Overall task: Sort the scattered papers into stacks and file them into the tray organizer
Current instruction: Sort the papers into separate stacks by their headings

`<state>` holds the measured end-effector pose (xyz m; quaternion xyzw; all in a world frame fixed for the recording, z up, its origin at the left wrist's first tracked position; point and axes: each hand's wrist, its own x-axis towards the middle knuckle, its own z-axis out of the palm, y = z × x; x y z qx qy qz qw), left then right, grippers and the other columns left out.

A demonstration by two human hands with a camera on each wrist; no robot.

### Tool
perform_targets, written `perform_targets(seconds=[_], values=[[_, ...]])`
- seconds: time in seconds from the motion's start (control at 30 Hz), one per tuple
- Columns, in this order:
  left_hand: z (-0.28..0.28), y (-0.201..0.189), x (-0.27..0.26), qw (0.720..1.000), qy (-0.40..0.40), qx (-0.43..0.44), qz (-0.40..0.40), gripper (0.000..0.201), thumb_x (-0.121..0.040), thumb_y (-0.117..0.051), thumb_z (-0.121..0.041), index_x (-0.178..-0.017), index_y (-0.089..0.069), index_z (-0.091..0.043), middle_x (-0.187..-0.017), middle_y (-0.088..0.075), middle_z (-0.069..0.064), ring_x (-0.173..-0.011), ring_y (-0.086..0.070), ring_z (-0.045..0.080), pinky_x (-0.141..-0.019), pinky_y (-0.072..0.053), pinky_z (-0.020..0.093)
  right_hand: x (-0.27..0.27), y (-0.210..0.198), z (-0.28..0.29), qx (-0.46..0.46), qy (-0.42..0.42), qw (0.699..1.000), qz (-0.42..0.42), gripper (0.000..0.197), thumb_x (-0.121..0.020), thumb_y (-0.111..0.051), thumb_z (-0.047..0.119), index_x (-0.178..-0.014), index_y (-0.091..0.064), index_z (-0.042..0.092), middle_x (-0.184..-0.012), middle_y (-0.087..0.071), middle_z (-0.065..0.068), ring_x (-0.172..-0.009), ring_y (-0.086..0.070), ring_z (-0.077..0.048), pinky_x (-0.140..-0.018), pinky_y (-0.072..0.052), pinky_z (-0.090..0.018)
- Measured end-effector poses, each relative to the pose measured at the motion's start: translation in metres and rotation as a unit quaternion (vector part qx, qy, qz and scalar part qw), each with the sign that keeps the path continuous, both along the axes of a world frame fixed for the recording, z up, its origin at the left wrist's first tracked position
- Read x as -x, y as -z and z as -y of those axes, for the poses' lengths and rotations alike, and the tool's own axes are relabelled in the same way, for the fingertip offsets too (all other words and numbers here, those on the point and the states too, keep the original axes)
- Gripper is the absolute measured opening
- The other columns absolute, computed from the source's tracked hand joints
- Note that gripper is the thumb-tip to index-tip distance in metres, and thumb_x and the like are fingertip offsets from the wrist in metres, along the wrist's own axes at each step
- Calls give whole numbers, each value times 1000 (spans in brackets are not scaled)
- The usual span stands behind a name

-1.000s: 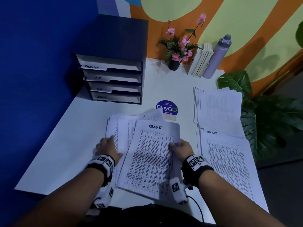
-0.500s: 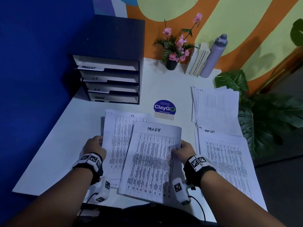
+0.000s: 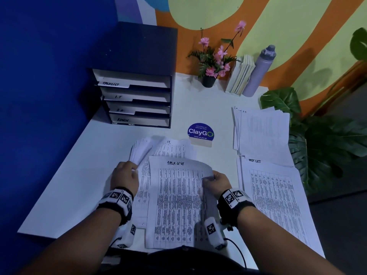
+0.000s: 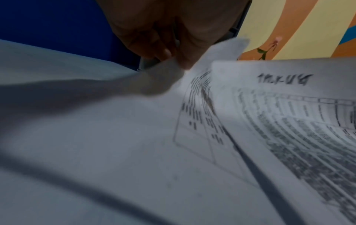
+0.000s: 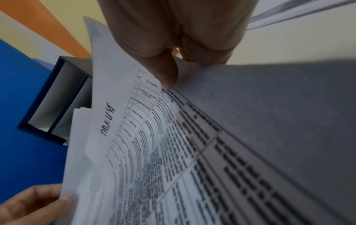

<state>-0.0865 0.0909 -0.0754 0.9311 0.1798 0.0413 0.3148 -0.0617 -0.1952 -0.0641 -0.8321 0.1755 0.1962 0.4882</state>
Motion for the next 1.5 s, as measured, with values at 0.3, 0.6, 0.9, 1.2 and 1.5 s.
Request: perform_targets(seconds=[0.3,0.6,0.9,1.2,1.5], values=[[9,-19,-2,970,81,199,-115,47,-93,-59,-21,-137,-44,-15,-132,-54,2,-123,-51,22,-97,-36,26,-13,3,29,-32,88,995,24,20,-87,-56,5,-88,-69,19,-77,-68,-10,-70,-59,-25,-66,-53,-39],[45,-38,-17,973,87,178,-120,56,-98,-47,-11,-147,-29,-30,-140,-50,6,-123,-51,26,-96,-38,27,-23,-12,59,102,177,973,111,22,-86,-50,-2,-95,-39,14,-73,-49,-2,-63,-51,-21,-54,-41,-26],[76,-56,-38,980,26,187,-57,41,-98,-46,-11,-137,-39,-22,-133,-53,7,-114,-53,28,-93,-38,28,-20,-39,178,329,126,935,44,31,-87,-46,-8,-90,-73,6,-104,-64,-16,-97,-62,-36,-80,-49,-29],[94,-44,-42,980,4,188,-66,39,-91,-60,-19,-126,-45,-16,-127,-56,7,-116,-54,31,-101,-43,42,-12,-40,223,465,74,881,-42,28,-88,-56,8,-113,-67,11,-140,-43,-13,-129,-43,-35,-108,-37,-45],[109,-57,-33,971,-3,235,-49,70,-84,-72,-22,-142,-35,-11,-143,-44,5,-134,-40,27,-108,-31,35,-29,-45,103,-57,36,997,31,61,-76,-68,59,-125,-57,24,-120,-65,1,-108,-63,-18,-99,-50,-43]])
